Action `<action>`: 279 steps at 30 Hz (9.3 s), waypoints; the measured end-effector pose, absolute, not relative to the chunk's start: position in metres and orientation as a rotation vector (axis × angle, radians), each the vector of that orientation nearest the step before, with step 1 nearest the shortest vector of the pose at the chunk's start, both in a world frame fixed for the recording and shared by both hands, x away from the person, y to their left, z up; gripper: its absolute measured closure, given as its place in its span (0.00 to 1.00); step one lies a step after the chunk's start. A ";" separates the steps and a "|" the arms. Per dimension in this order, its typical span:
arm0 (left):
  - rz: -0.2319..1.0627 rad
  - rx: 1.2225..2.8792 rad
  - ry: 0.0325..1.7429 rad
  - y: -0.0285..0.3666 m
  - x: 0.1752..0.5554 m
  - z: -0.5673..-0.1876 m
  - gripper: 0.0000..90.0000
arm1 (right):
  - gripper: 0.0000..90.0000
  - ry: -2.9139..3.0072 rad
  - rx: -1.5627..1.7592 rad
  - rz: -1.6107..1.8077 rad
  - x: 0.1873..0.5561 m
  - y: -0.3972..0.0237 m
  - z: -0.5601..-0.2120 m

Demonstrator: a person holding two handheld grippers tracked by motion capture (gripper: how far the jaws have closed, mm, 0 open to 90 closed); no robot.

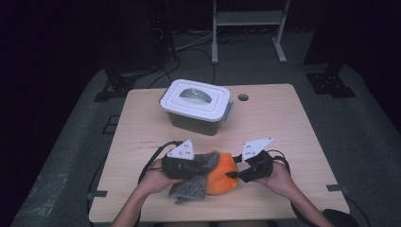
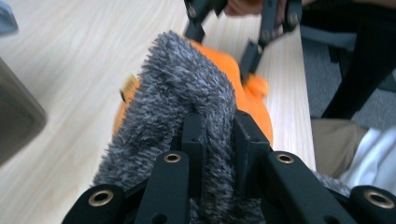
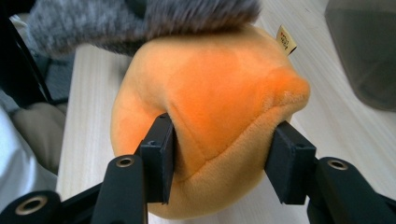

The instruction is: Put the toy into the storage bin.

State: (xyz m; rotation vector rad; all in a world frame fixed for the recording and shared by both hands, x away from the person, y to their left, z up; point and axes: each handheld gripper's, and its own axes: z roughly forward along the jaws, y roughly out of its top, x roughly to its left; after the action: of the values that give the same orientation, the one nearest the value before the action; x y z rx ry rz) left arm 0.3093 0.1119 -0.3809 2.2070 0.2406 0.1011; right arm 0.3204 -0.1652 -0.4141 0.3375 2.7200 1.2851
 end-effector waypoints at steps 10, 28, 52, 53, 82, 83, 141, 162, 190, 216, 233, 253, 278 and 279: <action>0.073 2.221 0.261 0.106 0.317 -0.393 0.86 | 0.52 2.699 0.292 1.265 0.313 -0.167 -0.424; 0.092 2.240 0.268 0.117 0.313 -0.386 0.86 | 0.51 2.686 0.286 1.253 0.311 -0.164 -0.424; 0.111 2.289 0.302 0.129 0.317 -0.389 0.86 | 0.50 2.666 0.260 1.240 0.306 -0.159 -0.422; 0.110 2.281 0.295 0.127 0.317 -0.386 0.86 | 0.50 2.666 0.252 1.233 0.306 -0.159 -0.421; 0.150 2.276 0.213 0.096 0.312 -0.363 0.86 | 0.57 2.664 0.254 1.271 0.304 -0.150 -0.418; 0.142 2.262 0.191 0.092 0.312 -0.359 0.86 | 0.57 2.663 0.249 1.266 0.303 -0.149 -0.417; 0.207 2.301 0.273 0.107 0.319 -0.376 0.86 | 0.71 2.679 0.269 1.234 0.306 -0.157 -0.424; 0.212 2.325 0.176 0.098 0.301 -0.369 0.87 | 0.79 2.705 0.404 1.394 0.304 -0.162 -0.412; 0.164 2.301 0.200 0.095 0.305 -0.371 0.87 | 0.80 2.664 0.400 1.396 0.298 -0.163 -0.407; 0.107 2.266 0.277 0.121 0.308 -0.390 0.87 | 0.57 2.728 0.442 1.550 0.314 -0.170 -0.411; 0.065 2.203 0.238 0.105 0.315 -0.383 0.87 | 0.74 2.750 0.365 1.476 0.302 -0.170 -0.419; -0.025 2.147 0.279 0.121 0.309 -0.407 0.86 | 0.43 2.816 0.500 1.604 0.319 -0.185 -0.413; 0.001 2.184 0.248 0.099 0.311 -0.399 0.85 | 0.42 2.826 0.574 1.517 0.311 -0.173 -0.425; 0.000 2.183 0.249 0.099 0.311 -0.399 0.85 | 0.49 2.825 0.563 1.497 0.311 -0.171 -0.426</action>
State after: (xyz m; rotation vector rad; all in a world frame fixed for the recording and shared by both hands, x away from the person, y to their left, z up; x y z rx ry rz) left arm 0.3106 0.0995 -0.3989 2.1830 0.2488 0.0002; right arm 0.3107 -0.1708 -0.4260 0.5626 2.8249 1.4975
